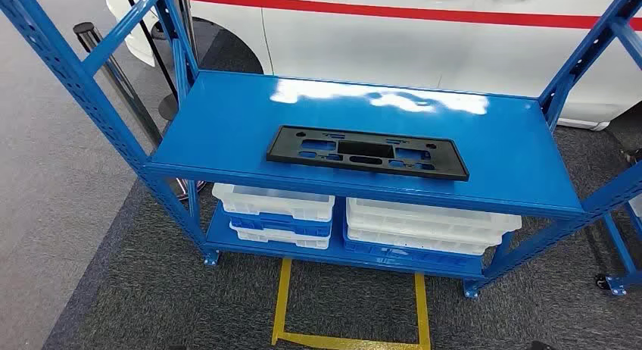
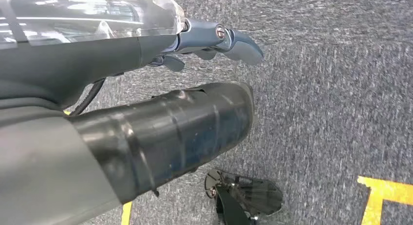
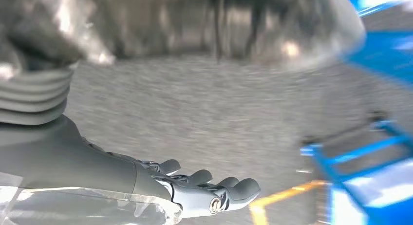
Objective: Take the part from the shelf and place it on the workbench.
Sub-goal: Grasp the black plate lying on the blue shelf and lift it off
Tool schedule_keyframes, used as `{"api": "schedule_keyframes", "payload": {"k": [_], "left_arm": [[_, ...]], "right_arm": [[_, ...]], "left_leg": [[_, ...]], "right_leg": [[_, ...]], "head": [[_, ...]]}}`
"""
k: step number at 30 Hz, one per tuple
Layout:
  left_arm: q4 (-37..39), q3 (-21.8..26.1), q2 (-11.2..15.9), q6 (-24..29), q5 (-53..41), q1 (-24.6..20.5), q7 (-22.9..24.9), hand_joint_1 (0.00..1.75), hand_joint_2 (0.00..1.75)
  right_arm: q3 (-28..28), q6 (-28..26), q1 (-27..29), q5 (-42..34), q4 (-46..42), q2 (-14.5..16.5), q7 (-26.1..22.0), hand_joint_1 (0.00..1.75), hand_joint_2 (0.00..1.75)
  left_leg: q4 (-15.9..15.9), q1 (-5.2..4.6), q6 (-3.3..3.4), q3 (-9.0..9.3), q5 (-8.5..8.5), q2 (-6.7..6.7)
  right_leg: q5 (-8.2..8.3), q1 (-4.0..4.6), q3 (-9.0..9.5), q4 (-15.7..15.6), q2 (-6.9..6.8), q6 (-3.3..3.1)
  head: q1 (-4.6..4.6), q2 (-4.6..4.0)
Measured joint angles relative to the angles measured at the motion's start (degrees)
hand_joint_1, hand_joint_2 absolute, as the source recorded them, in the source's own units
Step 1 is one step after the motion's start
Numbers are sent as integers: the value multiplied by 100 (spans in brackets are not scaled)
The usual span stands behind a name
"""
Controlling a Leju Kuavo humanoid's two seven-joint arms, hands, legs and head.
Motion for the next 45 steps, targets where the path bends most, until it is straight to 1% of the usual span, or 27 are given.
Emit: {"api": "schedule_keyframes", "payload": {"k": [2, 13, 18, 24, 34, 45], "left_arm": [[7, 8, -5, -9, -43, -8, -21, 0, 0], [64, 26, -70, -140, -490, -99, -180, 0, 0], [86, 25, -97, -262, -689, -159, -256, 0, 0], [113, 9, -137, -402, -936, -224, -280, 0, 0], [152, -110, -186, -653, -1322, -302, -275, 0, 0], [183, -312, -223, -1026, -1667, -409, -271, 0, 0]], "right_arm": [[192, -34, -4, 43, -95, 0, -7, 0, 0], [2339, -410, -94, 527, -1041, -13, -59, 0, 0], [3352, -539, -281, 769, -1280, -37, -66, 0, 0], [4554, -648, -635, 1154, -1371, -67, 22, 0, 0], [6408, -762, -1367, 1907, -1418, -138, 357, 0, 0], [8196, -789, -2199, 2776, -1488, -220, 871, 0, 0]], "left_leg": [[0, 0, 0, 0, 1, 0], [0, 1, 0, 2, 4, 0], [0, 2, 0, 3, 5, 0], [0, 3, -1, 9, 7, -1], [1, 4, -2, 22, 9, -1], [1, 4, -3, 19, 10, -2]], "right_leg": [[0, 0, 1, 0, 0, 0], [1, 1, 1, 5, -1, 0], [1, 1, 1, 6, -1, 0], [1, 1, 0, 8, -2, -1], [1, 1, -5, 10, -2, -1], [2, 1, -11, 12, -2, -1]], "head": [[0, 0], [0, 0], [0, 0], [0, 0], [0, 0], [0, 0]]}}
